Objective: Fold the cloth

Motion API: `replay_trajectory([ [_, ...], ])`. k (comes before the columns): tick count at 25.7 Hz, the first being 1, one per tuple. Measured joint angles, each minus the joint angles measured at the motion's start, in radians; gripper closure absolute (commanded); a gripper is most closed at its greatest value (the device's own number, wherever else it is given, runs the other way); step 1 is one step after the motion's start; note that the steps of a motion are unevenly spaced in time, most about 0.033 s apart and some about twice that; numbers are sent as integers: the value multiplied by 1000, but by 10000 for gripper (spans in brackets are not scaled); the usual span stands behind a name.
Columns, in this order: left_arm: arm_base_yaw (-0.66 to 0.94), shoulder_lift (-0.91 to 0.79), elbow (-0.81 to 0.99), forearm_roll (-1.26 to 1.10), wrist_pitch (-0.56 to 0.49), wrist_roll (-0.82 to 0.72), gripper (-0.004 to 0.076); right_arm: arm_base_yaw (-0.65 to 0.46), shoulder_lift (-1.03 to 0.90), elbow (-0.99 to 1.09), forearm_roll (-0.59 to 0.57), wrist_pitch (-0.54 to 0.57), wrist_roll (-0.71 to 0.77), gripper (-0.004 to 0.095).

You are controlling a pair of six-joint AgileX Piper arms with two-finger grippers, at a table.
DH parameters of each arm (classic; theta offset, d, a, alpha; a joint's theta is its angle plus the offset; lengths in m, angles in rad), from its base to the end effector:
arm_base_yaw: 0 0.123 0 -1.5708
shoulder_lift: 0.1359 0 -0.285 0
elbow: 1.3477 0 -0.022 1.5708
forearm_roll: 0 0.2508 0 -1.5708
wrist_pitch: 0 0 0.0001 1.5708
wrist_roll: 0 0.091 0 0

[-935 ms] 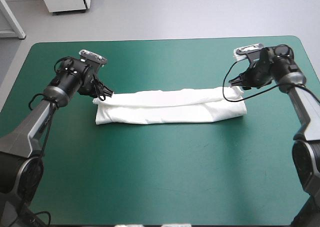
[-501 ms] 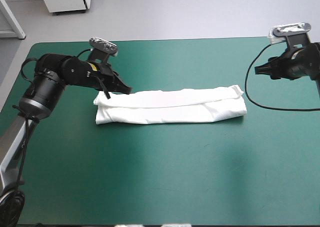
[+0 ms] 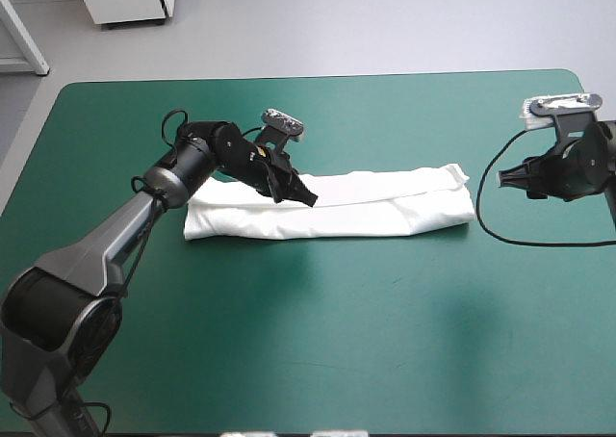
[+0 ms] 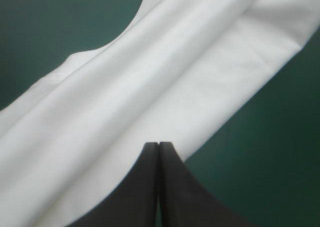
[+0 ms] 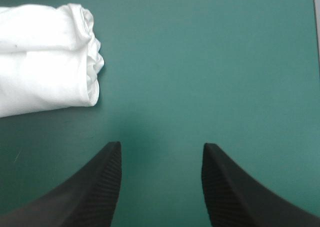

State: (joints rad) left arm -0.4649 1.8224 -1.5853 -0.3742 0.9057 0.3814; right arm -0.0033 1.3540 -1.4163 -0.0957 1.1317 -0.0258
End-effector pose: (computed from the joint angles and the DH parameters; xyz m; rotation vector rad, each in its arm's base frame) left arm 0.3498 -0.2047 0.2968 0.8825 2.4501 -0.4948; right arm 0.2721 -0.0088 0.3908 -0.0471 2.5511 -0.1376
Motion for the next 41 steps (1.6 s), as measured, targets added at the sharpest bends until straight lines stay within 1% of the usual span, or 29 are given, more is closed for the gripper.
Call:
replay_trajectory([
  [1,0,47,-14,-21,-11,13,733,0,23,19,6,-9,0,439],
  [4,0,111,-47,-73,-20,38,733,0,72,23,40,-35,-4,439],
  [9,0,265,-125,-112,-20,56,733,0,235,-2,191,-62,-85,439],
  [13,0,296,-137,-120,-14,56,733,-13,321,-48,290,-73,-134,439],
  [15,0,298,-139,-120,-11,56,733,-58,371,-65,387,-76,-173,439],
  [17,0,303,-144,-120,-6,56,733,-95,413,-67,451,-84,-207,439],
  [20,0,305,-146,-120,-3,56,733,-110,441,-68,480,-88,-227,439],
  [32,0,307,-147,-120,5,56,733,-111,587,-72,579,-116,-282,439],
  [38,0,307,-147,-118,7,56,733,-116,632,-85,650,-115,-304,440],
  [41,0,307,-147,-118,7,56,733,-118,648,-90,703,-113,-328,476],
])
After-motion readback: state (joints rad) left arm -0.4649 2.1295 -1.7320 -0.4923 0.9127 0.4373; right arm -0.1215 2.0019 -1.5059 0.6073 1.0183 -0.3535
